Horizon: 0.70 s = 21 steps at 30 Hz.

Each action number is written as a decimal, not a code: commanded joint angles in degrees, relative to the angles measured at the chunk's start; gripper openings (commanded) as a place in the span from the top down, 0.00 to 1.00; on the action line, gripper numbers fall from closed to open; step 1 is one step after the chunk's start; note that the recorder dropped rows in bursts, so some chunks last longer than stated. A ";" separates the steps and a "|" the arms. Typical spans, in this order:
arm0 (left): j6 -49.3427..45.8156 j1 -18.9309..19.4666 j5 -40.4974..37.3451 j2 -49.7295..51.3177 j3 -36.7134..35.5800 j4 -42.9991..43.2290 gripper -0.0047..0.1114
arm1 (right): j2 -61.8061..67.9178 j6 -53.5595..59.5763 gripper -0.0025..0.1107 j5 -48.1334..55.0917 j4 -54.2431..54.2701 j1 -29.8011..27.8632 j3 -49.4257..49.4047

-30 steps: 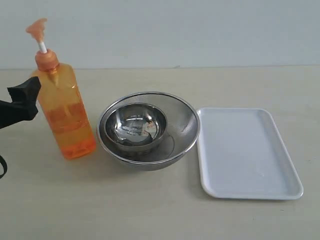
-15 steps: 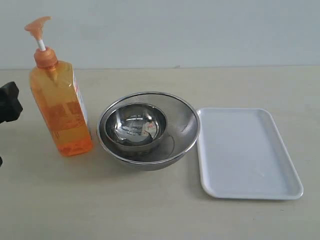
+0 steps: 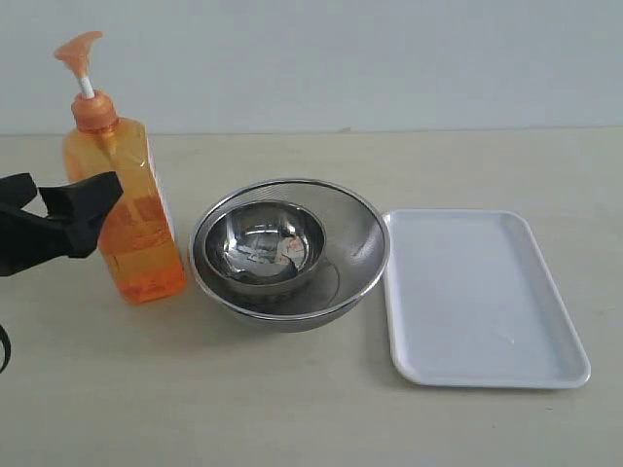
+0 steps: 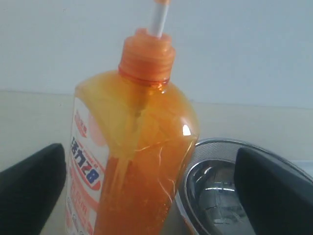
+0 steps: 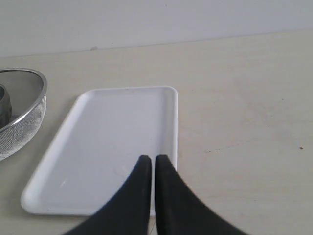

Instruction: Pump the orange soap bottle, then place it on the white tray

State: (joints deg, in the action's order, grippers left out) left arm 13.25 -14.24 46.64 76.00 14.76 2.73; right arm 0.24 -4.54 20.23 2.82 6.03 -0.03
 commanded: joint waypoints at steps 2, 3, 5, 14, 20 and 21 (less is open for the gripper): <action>-1.77 -0.24 -0.60 4.09 2.05 -1.86 0.22 | -0.24 0.56 0.98 -0.26 -0.18 -0.22 0.03; -2.37 -0.24 -0.60 5.29 2.60 -2.20 0.22 | -0.24 0.56 0.98 -0.26 -0.18 -0.22 0.03; -4.34 -0.24 0.08 8.03 3.69 -5.16 0.22 | -0.24 0.56 0.98 -0.26 -0.18 -0.22 0.03; -16.51 -0.24 2.23 8.63 3.88 -21.23 0.22 | -0.24 0.56 0.98 -0.26 -0.18 -0.22 0.03; -14.56 -0.24 2.62 8.63 3.76 -16.19 0.22 | -0.24 0.56 0.98 -0.26 -0.18 -0.22 0.03; -12.80 -0.24 2.38 8.63 3.75 -12.30 0.22 | -0.24 0.56 0.98 -0.26 -0.18 -0.22 0.03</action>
State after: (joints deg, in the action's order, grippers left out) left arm -3.38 -14.24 49.63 84.49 18.32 -17.22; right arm 0.24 -4.54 20.23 2.82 6.03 -0.03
